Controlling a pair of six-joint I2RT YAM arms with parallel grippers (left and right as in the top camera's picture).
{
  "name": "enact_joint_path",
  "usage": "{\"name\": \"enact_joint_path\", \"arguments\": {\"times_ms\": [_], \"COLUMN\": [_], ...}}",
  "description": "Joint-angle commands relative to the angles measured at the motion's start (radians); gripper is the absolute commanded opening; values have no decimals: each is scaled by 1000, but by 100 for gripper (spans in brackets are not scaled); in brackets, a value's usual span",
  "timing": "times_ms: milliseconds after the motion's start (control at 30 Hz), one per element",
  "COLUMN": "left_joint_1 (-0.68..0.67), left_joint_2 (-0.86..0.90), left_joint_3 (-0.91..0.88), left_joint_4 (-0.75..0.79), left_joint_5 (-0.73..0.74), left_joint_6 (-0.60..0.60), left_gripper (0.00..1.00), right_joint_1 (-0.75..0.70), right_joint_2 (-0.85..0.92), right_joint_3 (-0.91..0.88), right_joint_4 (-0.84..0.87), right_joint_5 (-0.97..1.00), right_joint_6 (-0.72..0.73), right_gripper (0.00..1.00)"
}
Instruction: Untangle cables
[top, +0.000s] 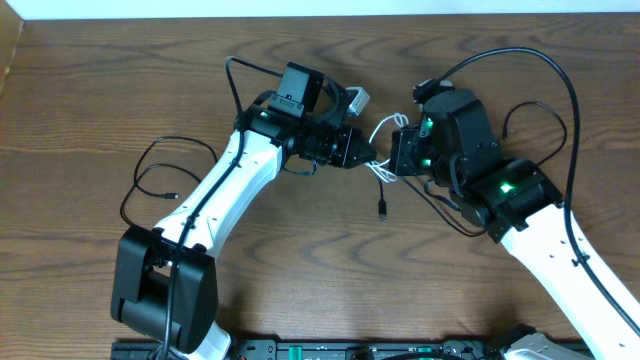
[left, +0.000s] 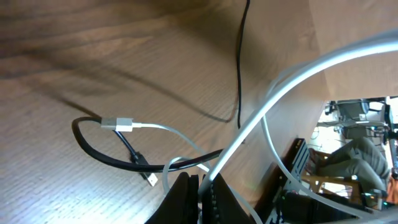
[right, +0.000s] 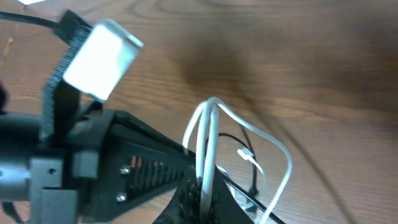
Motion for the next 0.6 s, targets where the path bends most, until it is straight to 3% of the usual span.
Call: {"name": "enact_joint_path", "arguments": {"times_ms": [0,233,567], "left_joint_1": [3,64,255], "left_joint_2": [13,11,9], "left_joint_3": [-5,-5,-5], "left_joint_4": [12,36,155], "left_joint_5": [-22,-10,198], "left_joint_6": [16,-3,-59], "left_gripper": [8,8,8], "right_joint_1": [-27,-63,-101], "right_joint_2": [-22,-21,-7], "right_joint_3": [21,21,16], "right_joint_4": [-26,-89,-118], "right_joint_5": [68,170,256], "right_joint_6": [11,11,6], "right_gripper": [1,1,1]}}
